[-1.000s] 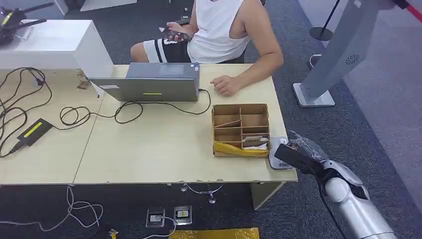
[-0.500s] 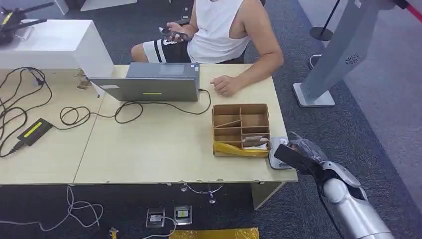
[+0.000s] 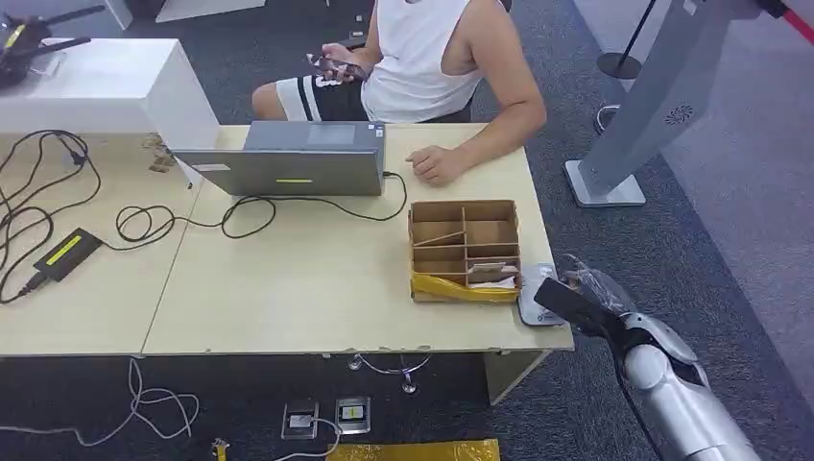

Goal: Pass the card to the sensor for recognition and then transmit it.

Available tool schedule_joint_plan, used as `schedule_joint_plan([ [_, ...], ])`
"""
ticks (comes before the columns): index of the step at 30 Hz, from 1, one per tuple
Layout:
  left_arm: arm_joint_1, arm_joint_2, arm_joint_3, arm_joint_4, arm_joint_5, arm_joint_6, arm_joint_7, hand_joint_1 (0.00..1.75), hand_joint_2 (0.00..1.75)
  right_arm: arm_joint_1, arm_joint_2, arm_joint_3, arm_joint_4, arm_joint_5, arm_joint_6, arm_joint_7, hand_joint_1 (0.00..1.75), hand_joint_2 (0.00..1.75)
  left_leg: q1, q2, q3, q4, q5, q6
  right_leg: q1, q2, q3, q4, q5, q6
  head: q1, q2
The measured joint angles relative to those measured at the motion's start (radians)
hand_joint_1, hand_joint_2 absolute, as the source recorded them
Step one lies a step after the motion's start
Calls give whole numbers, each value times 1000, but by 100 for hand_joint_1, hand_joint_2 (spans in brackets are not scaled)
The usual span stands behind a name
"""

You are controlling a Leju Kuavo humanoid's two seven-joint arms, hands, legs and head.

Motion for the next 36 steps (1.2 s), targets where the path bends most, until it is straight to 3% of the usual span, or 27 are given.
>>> schedule_joint_plan([
  [27,0,0,-1,0,-14,-4,2,0,0,-23,1,-1,14,-6,-6,2,175,175,0,0,0,0,0,0,0,0,1,0,0,0,0,0],
  [30,-1,0,-1,0,-17,-3,2,0,0,-54,-6,-5,-3,-5,-3,6,175,175,0,0,0,0,0,0,0,0,0,0,0,0,0,0],
  [31,-2,0,-1,0,-21,-3,2,0,0,-70,-14,-12,-14,-1,-3,5,162,175,0,0,0,0,0,0,0,0,0,0,0,0,0,0],
  [33,-2,0,-1,0,-27,-2,2,0,0,-121,-29,-21,-21,14,-3,-6,154,175,-1,0,0,0,0,0,-1,0,0,0,1,0,0,0],
  [36,-9,0,-2,0,-33,0,2,0,0,-227,-54,-32,-24,50,-16,-42,155,175,-1,0,0,0,0,0,-1,1,0,0,1,0,0,0],
])
